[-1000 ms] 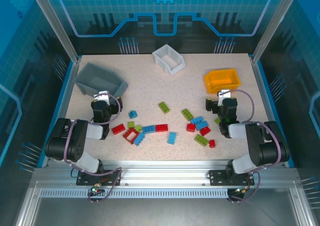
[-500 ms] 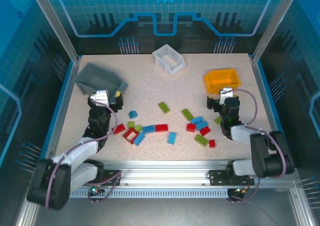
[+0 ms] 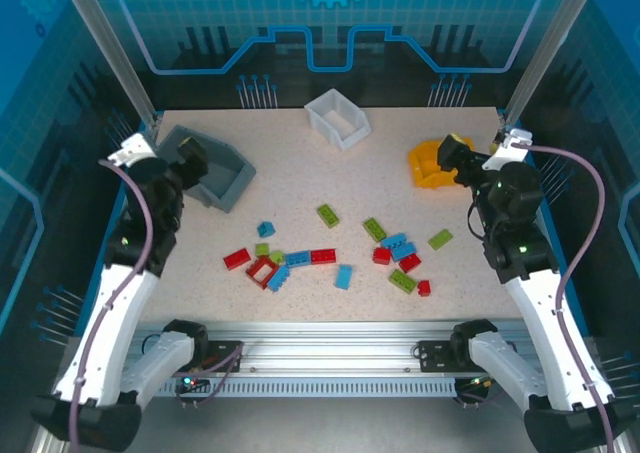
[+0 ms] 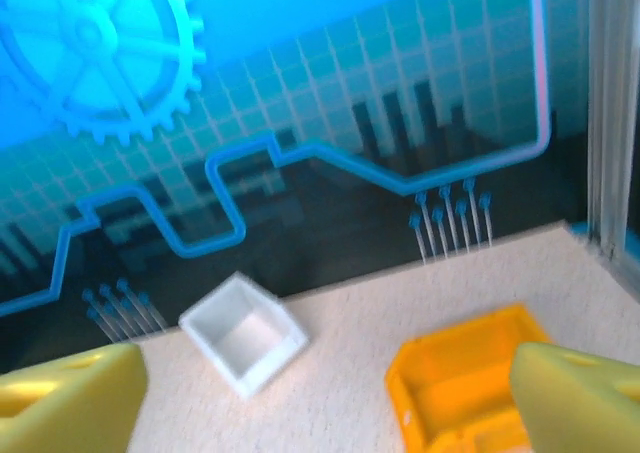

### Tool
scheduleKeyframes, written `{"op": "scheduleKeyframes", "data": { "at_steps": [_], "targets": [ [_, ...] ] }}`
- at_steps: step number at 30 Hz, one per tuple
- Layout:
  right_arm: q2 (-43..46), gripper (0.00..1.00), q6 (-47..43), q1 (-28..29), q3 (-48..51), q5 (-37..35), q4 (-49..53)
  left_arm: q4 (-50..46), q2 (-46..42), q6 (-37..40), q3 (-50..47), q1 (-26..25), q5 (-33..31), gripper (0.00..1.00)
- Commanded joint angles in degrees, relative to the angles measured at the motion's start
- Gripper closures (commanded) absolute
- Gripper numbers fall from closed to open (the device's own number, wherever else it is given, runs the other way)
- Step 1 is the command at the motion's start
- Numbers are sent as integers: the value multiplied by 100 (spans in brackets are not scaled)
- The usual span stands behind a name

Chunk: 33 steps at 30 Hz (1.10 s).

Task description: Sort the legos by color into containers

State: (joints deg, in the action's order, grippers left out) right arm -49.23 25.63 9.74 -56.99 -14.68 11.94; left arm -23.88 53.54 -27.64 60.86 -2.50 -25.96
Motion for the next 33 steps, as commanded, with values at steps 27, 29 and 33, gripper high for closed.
{"op": "scheduleKeyframes", "data": {
  "at_steps": [27, 29, 33],
  "targets": [
    [-2050, 16, 124, 1134, -1218, 2179, 2022, -1869, 5414, 422, 2659, 1613, 2400, 61],
    [-2076, 17, 108, 1140, -1218, 2154, 2016, -1775, 5359, 598, 2609, 1591, 2511, 70],
    [-2265, 17, 15, 1144, -1299, 1951, 1999, -1695, 5264, 938, 2564, 1471, 2827, 86]
  ]
}}
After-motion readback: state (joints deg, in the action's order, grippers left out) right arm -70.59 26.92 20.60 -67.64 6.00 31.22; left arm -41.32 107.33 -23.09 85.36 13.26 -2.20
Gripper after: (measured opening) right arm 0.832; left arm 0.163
